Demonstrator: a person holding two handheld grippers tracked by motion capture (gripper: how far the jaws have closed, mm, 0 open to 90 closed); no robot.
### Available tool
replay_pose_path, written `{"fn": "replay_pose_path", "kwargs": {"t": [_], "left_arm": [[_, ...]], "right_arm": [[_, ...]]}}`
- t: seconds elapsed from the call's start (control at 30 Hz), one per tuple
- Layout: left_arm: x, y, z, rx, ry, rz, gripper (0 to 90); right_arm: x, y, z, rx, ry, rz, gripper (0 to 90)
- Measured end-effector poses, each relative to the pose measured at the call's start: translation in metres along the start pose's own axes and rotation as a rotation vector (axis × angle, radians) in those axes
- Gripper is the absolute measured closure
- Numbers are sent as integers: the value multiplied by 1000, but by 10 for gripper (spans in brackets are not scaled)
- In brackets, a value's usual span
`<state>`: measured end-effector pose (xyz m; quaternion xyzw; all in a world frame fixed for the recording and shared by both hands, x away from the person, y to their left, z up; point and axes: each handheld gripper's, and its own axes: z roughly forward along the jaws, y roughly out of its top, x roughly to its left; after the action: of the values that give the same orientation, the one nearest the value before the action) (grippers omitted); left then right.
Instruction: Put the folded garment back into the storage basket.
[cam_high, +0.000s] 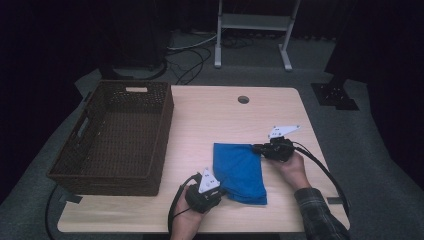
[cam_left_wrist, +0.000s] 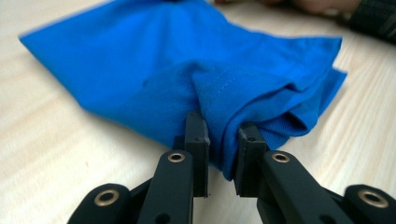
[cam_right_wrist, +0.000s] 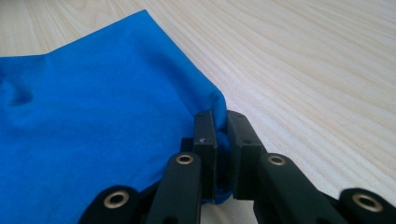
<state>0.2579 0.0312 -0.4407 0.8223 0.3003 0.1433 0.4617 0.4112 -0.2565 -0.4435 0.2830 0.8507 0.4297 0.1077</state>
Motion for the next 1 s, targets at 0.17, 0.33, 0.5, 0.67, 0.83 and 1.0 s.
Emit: {"fn": "replay_pose_path", "kwargs": {"t": [0.17, 0.33, 0.5, 0.67, 0.83, 1.0], "left_arm": [[0, 3, 3, -54, 12, 14, 790], [-1, 8, 10, -116, 34, 10, 791], [-1, 11, 15, -149, 42, 15, 791], [-5, 13, 18, -191, 72, 31, 791], [-7, 13, 19, -193, 81, 46, 791], [-5, 13, 18, -200, 59, 30, 791]], "right_arm": [[0, 0, 0, -1, -4, -5, 835], [1, 0, 0, -3, -8, -10, 835], [2, 0, 0, -2, -19, -19, 835], [3, 0, 0, -2, -26, -20, 835], [4, 0, 0, -2, -30, -22, 836], [3, 0, 0, -4, -32, -5, 836]]}}
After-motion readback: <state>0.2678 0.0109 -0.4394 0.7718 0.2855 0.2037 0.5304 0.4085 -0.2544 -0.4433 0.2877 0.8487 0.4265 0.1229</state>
